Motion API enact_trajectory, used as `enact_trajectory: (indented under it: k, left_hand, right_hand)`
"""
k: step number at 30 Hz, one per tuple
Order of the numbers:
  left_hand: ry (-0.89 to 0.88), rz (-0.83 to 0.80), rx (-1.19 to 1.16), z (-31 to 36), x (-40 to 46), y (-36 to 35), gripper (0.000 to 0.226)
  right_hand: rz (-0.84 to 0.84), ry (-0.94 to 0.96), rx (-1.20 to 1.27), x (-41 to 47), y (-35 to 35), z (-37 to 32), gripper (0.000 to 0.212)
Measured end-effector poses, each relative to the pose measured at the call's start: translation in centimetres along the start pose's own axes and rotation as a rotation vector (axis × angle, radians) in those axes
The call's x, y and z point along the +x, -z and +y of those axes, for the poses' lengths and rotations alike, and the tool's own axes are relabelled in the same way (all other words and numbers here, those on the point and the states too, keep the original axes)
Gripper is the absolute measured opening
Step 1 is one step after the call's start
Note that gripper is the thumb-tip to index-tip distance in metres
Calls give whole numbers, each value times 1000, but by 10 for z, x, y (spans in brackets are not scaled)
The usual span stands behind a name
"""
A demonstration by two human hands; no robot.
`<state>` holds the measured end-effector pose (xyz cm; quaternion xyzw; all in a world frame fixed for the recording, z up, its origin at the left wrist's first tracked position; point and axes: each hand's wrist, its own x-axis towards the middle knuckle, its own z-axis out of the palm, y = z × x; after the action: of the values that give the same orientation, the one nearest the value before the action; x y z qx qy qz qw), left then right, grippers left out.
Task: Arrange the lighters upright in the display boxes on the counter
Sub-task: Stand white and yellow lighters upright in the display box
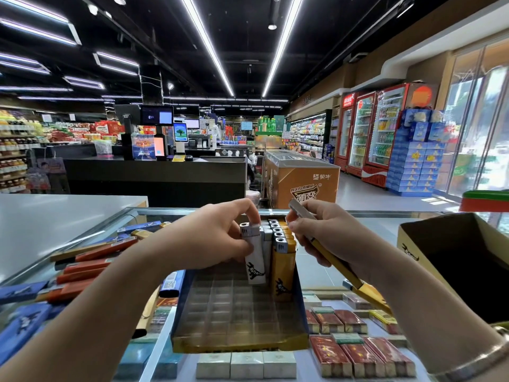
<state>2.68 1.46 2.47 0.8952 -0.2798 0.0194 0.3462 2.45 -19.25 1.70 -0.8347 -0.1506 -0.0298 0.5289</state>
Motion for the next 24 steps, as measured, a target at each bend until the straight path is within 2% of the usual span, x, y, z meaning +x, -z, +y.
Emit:
enact_trajectory:
  k: [6, 19, 24]
  left_hand:
    - [-107, 148, 109, 1, 1, -1, 25]
    - [-212, 185, 465, 16, -2, -6, 33]
    - [-171, 138, 555, 14, -5, -2, 18]
  right_hand:
    - [-14, 2, -19, 0, 0, 1, 9]
    - [-29, -1, -16, -1, -1, 1, 9]
    - [-21, -10, -20, -1, -2, 1, 9]
